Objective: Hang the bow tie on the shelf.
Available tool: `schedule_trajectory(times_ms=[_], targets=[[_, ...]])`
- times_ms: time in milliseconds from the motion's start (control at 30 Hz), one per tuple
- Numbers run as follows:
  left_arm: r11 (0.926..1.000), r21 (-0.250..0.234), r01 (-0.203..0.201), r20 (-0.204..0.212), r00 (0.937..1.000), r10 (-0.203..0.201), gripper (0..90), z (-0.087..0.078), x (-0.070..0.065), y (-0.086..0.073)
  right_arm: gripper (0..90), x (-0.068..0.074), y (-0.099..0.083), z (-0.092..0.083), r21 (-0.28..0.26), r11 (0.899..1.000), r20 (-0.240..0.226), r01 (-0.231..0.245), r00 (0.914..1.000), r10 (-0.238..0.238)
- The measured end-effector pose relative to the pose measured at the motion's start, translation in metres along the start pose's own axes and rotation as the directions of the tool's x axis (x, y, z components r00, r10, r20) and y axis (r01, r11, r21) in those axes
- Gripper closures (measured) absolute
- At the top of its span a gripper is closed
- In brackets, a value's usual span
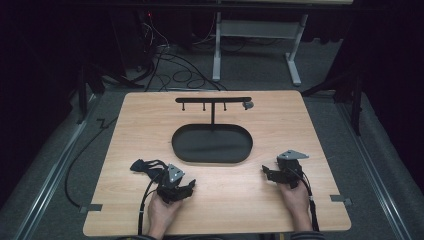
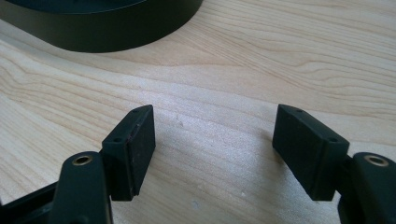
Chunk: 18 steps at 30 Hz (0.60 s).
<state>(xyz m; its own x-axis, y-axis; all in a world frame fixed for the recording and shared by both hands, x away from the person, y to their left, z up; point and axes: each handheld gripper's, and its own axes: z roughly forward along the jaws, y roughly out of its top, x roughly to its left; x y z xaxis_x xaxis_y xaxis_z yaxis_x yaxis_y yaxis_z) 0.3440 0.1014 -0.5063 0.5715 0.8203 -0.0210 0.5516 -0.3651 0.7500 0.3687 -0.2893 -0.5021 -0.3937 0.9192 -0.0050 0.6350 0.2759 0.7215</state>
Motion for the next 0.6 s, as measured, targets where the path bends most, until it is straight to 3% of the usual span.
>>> schedule_trajectory(times_ms=[233,400,600], targets=[[1.0000,0.000,0.005,-0.008,1.0000,-0.005,35.7,0.000,-0.002,0.000,31.3,0.000,0.000,0.000,0.000,1.000,0.000,0.000,1.0000,0.000],[0.9994,0.009,0.034,0.013,0.9994,-0.034,34.8,-0.001,-0.002,0.002,31.3,0.000,0.000,0.000,-0.001,1.000,-0.004,-0.006,1.0000,0.006],[0.9991,-0.008,0.042,0.024,0.9988,-0.042,35.4,-0.013,-0.002,0.004,31.3,0.000,0.000,0.000,-0.001,1.000,-0.002,-0.002,1.0000,0.002]])
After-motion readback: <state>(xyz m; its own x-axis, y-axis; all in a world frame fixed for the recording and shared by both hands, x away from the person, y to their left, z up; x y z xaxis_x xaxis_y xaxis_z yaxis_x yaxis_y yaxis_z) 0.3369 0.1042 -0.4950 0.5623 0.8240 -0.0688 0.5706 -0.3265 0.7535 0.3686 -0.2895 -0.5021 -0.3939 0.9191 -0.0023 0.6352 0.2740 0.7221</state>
